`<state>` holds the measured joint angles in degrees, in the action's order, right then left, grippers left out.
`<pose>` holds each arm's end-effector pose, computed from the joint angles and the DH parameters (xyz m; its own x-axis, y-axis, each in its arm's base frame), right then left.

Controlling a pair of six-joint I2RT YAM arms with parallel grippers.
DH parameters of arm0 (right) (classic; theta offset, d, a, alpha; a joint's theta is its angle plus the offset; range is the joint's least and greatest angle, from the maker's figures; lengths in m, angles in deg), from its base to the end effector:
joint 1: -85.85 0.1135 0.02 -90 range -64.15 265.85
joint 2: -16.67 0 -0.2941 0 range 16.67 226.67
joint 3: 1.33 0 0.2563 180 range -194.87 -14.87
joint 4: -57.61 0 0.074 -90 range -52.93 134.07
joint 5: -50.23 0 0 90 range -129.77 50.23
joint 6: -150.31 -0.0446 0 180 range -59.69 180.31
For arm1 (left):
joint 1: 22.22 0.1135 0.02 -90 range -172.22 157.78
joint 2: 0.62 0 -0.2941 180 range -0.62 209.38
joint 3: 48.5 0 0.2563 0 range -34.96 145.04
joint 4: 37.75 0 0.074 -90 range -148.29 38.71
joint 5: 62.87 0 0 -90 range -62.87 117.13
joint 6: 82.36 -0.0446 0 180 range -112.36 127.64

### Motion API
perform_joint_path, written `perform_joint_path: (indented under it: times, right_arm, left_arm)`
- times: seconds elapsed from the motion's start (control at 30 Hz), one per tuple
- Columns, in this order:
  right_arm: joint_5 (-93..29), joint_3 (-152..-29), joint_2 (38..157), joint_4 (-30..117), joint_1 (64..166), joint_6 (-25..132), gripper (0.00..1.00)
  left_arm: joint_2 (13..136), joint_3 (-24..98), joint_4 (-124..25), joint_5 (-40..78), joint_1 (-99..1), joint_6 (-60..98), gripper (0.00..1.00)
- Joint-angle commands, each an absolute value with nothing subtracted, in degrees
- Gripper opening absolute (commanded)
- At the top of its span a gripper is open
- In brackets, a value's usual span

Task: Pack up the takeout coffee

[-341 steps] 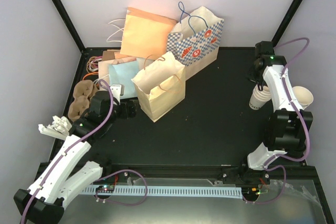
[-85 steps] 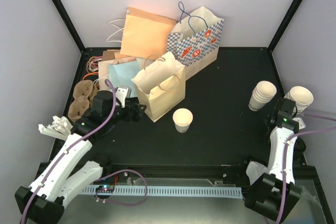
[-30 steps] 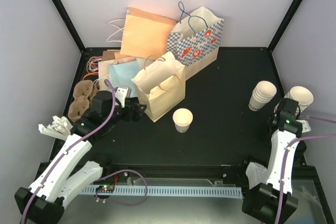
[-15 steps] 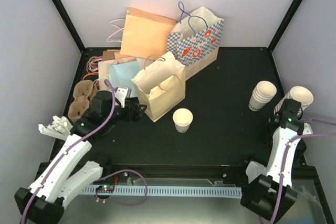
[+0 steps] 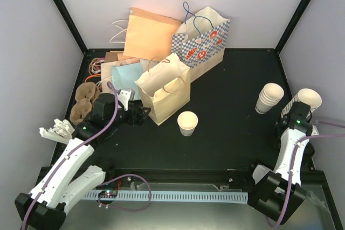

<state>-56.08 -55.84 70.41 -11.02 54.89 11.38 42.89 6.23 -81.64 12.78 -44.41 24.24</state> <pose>0.1191 -0.0860 0.2459 -0.0812 0.8925 -0.4437 0.9828 0.1457 0.1132 0.1410 -0.0694 0.3026 -0.6387 -0.0384 -0.7685 0.3930 0.8424 -0.3687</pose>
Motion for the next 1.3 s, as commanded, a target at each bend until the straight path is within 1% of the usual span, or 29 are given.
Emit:
perform_joint_path:
  times: [0.0,0.07,0.17,0.3,0.37,0.47,0.7,0.9,1.27]
  right_arm:
    - [-56.32,-55.41,70.97,-9.61,54.54,11.91,0.30]
    - [-56.32,-55.38,71.36,-9.71,54.55,11.89,0.27]
    - [-56.16,-55.60,71.54,-10.17,54.56,11.94,0.26]
    - [-55.82,-55.40,70.49,-9.96,54.55,12.06,0.23]
    - [-55.60,-55.54,70.41,-10.19,54.51,12.16,0.18]
    - [-55.40,-55.90,70.86,-10.82,54.54,12.07,0.12]
    - [-54.60,-56.27,70.87,-11.47,54.53,12.28,0.11]
    - [-53.19,-57.61,69.94,-12.92,54.51,12.99,0.06]
    - [-52.01,-62.69,69.13,-17.79,54.56,13.97,0.05]
  left_arm:
    - [42.62,6.13,-80.56,12.41,-44.28,24.07,0.96]
    - [42.70,6.13,-80.56,12.37,-44.23,24.03,0.96]
    - [42.80,6.17,-80.47,12.28,-44.28,24.17,0.96]
    - [42.89,6.14,-80.47,12.11,-44.27,24.24,0.96]
    - [42.82,6.17,-80.47,12.10,-44.28,24.23,0.96]
    - [42.55,6.15,-80.56,12.10,-44.25,24.17,0.96]
    - [42.36,6.17,-80.49,12.10,-44.28,24.03,0.96]
    - [42.36,6.17,-80.47,12.02,-44.28,24.05,0.96]
    - [42.27,6.17,-80.45,12.05,-44.27,24.17,0.96]
